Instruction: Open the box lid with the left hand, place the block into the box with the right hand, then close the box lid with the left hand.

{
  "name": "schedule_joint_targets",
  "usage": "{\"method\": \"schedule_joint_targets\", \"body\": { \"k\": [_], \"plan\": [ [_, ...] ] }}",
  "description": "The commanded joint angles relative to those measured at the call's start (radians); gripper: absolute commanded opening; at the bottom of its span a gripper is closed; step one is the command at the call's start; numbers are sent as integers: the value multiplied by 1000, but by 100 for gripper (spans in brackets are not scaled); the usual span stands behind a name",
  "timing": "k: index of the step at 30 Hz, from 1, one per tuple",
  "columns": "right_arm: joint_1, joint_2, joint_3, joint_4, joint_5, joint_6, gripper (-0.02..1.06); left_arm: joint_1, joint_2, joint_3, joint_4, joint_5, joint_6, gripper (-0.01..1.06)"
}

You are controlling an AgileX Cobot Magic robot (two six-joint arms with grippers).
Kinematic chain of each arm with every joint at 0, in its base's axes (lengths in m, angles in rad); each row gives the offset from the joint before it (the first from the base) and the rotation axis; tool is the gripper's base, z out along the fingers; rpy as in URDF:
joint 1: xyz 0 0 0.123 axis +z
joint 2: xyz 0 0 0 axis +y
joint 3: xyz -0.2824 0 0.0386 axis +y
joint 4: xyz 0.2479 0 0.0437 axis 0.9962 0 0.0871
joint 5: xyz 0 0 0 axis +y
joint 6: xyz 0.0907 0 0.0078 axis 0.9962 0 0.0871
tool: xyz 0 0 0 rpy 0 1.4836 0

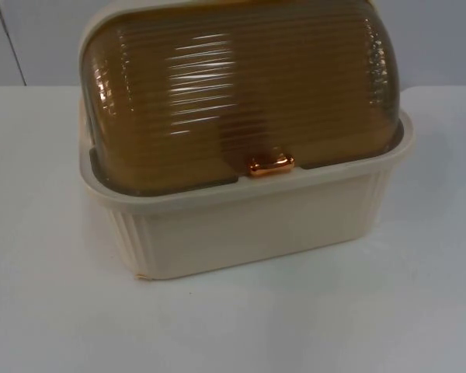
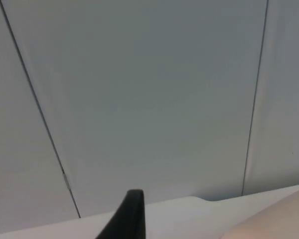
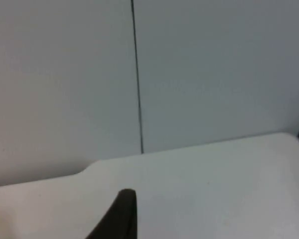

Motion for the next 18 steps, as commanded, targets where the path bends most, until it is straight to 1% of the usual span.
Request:
{"method": "schedule_joint_targets", "body": {
  "k": [1, 2, 5, 10, 14, 18],
  "plan": [
    [-6, -43, 1, -47, -12, 6, 99, -6, -9, -6, -2, -1, -14, 103],
    [-6, -60, 1, -61, -23, 6, 99, -6, -11, -6, -2, -1, -27, 103],
    [-4, -101, 1, -57, -43, 6, 99, -6, -18, -6, -6, -1, -51, 103],
    [-4, -169, 1, -57, -21, 6, 99, -6, -65, -6, -6, 11, -60, 103],
    [-4, -228, 1, -61, 13, 6, 99, -6, -156, -6, 58, -2, -52, 103],
    [-4, -266, 1, -59, 11, 6, 99, -6, -216, -6, 71, -2, -52, 103]
  ]
}}
